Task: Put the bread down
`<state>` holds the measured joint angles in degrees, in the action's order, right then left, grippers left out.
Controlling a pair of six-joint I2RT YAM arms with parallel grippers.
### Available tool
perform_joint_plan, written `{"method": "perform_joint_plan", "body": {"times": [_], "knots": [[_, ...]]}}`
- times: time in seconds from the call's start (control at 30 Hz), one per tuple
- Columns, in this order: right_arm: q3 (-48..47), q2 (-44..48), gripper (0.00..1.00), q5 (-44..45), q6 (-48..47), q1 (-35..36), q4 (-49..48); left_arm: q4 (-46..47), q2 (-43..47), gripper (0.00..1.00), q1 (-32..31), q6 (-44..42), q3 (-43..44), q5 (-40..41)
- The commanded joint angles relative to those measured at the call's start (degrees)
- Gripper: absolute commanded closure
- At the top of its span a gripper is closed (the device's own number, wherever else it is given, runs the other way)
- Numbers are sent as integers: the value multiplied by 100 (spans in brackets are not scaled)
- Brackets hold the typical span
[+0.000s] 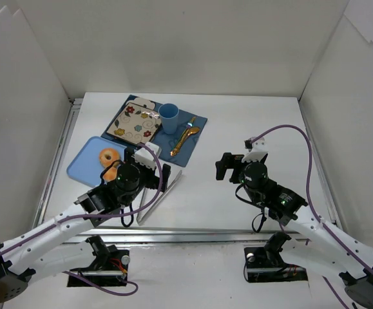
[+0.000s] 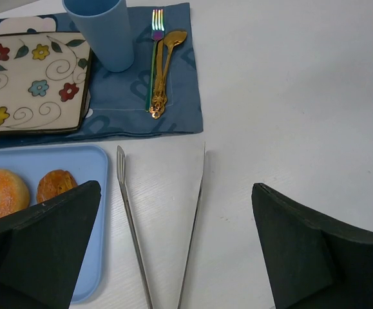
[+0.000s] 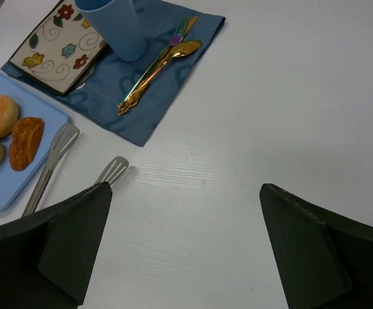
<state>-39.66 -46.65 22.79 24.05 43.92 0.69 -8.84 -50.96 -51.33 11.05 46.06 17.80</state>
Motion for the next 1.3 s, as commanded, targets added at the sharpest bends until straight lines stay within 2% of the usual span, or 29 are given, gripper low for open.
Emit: {"method": "perform_joint_plan", "body": {"times": [0.0,0.17,0.33,0.53,0.73,0.83,1.27], "knots": [[-262,-2,2,261,56,20,-271,163,-28,1,-17,-41,210,-5],[-262,-10,2,297,47,-6,-271,-598,-151,1,-17,362,561,311],[-297,-54,2,174,91,3,-271,-1356,-370,3,-17,1292,808,829],[-349,-168,2,156,82,11,-245,-2165,-950,0,-17,1540,1097,260],[-393,-204,2,-55,64,2,-227,-2385,-1643,0,123,1365,1062,-312],[-402,-204,2,-55,73,2,-227,-2587,-1917,0,185,1269,1036,-321],[-420,-195,2,-160,47,11,-218,-2271,-2805,0,1072,776,966,-1261]]}}
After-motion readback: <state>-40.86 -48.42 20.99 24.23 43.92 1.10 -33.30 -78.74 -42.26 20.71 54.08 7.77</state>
